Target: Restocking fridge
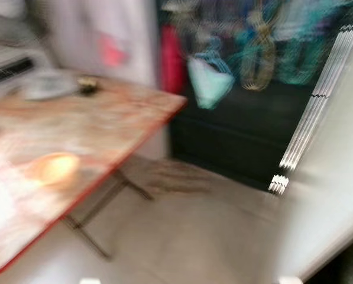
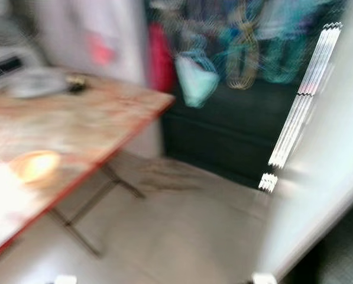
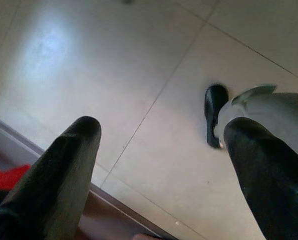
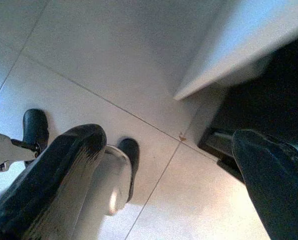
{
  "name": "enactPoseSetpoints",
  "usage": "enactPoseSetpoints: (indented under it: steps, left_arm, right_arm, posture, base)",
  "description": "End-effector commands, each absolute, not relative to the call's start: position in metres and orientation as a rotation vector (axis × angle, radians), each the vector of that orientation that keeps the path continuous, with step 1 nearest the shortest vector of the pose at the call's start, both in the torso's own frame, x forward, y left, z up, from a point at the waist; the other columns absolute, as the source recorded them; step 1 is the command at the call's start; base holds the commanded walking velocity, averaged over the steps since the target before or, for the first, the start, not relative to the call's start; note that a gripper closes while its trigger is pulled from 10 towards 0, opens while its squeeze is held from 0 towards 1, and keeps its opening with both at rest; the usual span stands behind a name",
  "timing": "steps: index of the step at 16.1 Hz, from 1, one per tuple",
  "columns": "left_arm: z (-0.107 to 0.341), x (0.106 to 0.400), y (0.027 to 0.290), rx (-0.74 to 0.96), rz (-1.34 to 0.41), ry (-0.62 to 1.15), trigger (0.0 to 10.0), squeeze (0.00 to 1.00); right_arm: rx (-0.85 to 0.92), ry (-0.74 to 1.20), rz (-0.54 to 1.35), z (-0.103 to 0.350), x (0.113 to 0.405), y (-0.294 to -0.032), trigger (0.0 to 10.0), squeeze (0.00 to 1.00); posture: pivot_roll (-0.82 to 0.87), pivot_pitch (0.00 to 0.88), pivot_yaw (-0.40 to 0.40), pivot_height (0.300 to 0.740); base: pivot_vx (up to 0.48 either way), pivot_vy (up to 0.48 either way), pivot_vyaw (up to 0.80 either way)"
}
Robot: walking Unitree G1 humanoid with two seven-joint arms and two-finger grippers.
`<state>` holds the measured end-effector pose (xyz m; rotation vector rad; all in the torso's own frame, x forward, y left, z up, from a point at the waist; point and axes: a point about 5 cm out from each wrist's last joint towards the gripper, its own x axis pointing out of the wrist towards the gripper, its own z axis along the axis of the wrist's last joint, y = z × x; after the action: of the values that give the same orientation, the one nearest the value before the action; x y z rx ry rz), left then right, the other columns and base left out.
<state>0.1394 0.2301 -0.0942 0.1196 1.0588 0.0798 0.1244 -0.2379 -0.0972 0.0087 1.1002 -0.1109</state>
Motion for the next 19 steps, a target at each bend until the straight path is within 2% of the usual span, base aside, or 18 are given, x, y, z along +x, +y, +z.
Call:
enactPoseSetpoints:
  steps: [1,9,11,12,15,16,17,19]
  left_arm:
    - [-0.094,0.137,0.235,0.138,0.084,1.069,10.0,0.00]
    - [-0.094,0.139,0.231,0.042,0.175,1.030,10.0,0.00]
    - [-0.092,0.141,0.232,-0.005,0.246,0.973,10.0,0.00]
    - [-0.092,0.137,0.235,-0.096,0.361,0.930,10.0,0.00]
    - [-0.084,0.147,0.236,-0.029,0.343,0.818,10.0,0.00]
    - [-0.063,0.172,0.240,0.039,0.337,0.609,10.0,0.00]
    - [-0.039,0.184,0.246,0.107,0.365,0.425,10.0,0.00]
    - [-0.019,0.187,0.251,0.119,0.413,0.287,10.0,0.00]
  right_arm:
    - [0.017,1.088,-0.086,-0.097,0.130,-0.231,10.0,0.00]
    - [-0.020,1.087,-0.068,-0.095,0.135,-0.232,10.0,0.00]
    - [0.003,1.091,-0.063,-0.095,0.134,-0.232,10.0,0.00]
    - [-0.033,1.088,-0.066,-0.095,0.134,-0.233,10.0,0.00]
    - [-0.037,1.096,-0.067,-0.096,0.131,-0.235,10.0,0.00]
    - [-0.044,1.094,-0.057,-0.096,0.131,-0.235,10.0,0.00]
    - [-0.056,1.086,-0.036,-0.095,0.131,-0.235,10.0,0.00]
    - [-0.056,1.080,-0.041,-0.095,0.131,-0.235,10.0,0.00]
  posture:
    - [-0.10,0.000,0.025,0.740]
    - [-0.07,0.000,0.017,0.740]
    - [-0.04,0.000,0.007,0.740]
    - [-0.02,0.000,0.012,0.740]
    - [0.01,0.000,0.000,0.740]
    - [0.02,0.000,-0.003,0.740]
    - [0.03,0.000,0.007,0.740]
    - [0.04,0.000,0.010,0.740]
  base:
    - [0.000,0.000,0.80]
    - [0.000,0.000,0.80]
    - [0.000,0.000,0.00]
    - [0.000,0.000,0.00]
    - [0.000,0.000,0.00]
    - [0.000,0.000,0.00]
    - [0.000,0.000,0.00]
    - [0.000,0.000,0.00]
